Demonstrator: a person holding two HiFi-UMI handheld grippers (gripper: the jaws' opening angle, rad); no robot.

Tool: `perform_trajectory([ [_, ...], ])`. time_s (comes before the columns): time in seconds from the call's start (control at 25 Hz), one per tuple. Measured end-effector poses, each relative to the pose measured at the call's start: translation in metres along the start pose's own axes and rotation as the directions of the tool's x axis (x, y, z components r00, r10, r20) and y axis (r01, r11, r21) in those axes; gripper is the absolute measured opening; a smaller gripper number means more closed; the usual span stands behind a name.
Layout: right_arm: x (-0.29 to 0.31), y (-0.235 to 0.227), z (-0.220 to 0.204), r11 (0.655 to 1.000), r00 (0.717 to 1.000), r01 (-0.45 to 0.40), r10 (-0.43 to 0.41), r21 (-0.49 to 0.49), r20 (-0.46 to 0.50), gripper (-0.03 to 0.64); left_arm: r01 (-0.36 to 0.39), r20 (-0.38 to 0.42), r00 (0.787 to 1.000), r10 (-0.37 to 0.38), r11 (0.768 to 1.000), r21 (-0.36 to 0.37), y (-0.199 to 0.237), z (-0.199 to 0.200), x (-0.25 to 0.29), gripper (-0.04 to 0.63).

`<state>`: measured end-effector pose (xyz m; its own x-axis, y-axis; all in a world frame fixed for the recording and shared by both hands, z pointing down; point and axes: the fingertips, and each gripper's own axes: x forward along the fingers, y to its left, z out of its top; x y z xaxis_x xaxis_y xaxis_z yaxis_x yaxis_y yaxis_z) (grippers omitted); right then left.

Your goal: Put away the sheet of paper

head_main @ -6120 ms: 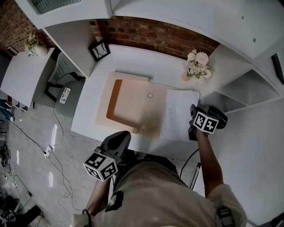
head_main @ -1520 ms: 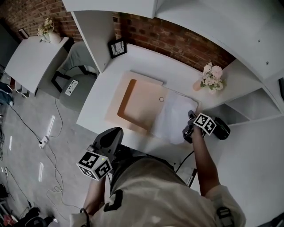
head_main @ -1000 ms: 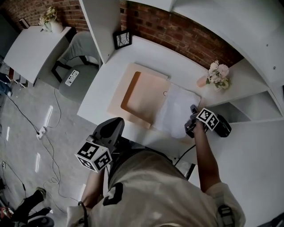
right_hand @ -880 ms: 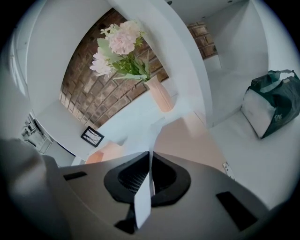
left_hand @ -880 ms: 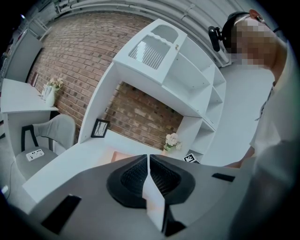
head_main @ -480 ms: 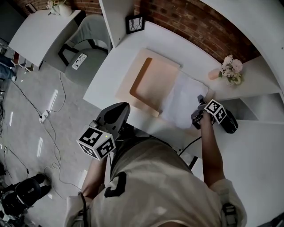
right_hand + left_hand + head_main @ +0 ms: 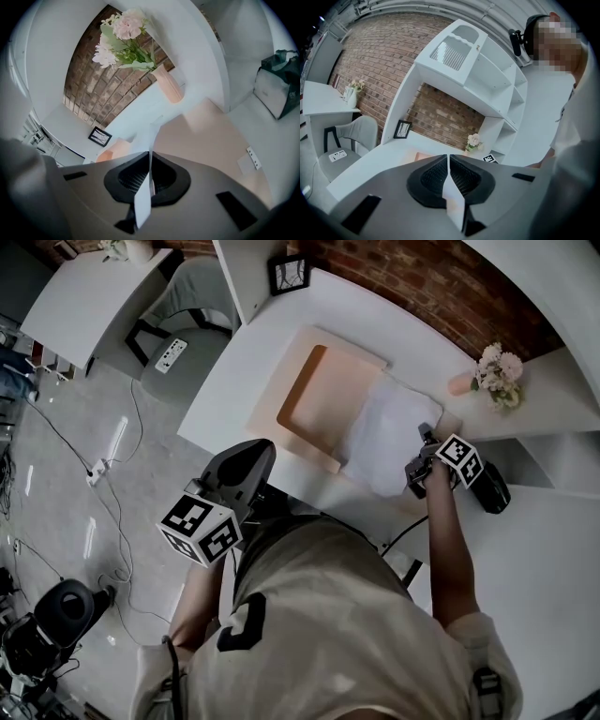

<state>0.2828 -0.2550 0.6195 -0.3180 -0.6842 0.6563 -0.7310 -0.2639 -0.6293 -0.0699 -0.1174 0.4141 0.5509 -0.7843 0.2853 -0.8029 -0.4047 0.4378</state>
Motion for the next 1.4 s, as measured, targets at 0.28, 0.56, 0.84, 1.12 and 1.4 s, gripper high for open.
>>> perform_trajectory([
  [0.28, 0.004, 0.009, -0.005, 1.0, 1.0, -0.02, 0.02, 0.012, -0.02, 0.028, -0.043, 0.003, 0.999, 0.043, 0.999, -0.019, 0.013, 0.002, -0.007, 0.028],
  [0.56, 0.007, 0.017, -0.006, 0.999, 0.999, -0.033, 0.033, 0.013, -0.03, 0.028, -0.071, 0.015, 0.997, 0.071, 0.997, -0.032, 0.022, 0.002, -0.015, 0.028],
  [0.84, 0.012, 0.028, -0.01, 0.999, 0.998, -0.047, 0.047, 0.016, -0.036, 0.028, -0.083, 0.023, 0.996, 0.084, 0.996, -0.039, 0.029, 0.002, -0.021, 0.028],
  [1.12, 0.015, 0.03, -0.02, 0.999, 0.998, -0.045, 0.046, 0.023, -0.048, 0.028, -0.078, 0.019, 0.997, 0.079, 0.996, -0.052, 0.03, -0.003, -0.024, 0.028],
  [1.4, 0.02, 0.037, -0.024, 0.998, 0.997, -0.054, 0.055, 0.023, -0.05, 0.028, -0.062, 0.022, 0.998, 0.063, 0.997, -0.056, 0.031, -0.004, -0.023, 0.028],
])
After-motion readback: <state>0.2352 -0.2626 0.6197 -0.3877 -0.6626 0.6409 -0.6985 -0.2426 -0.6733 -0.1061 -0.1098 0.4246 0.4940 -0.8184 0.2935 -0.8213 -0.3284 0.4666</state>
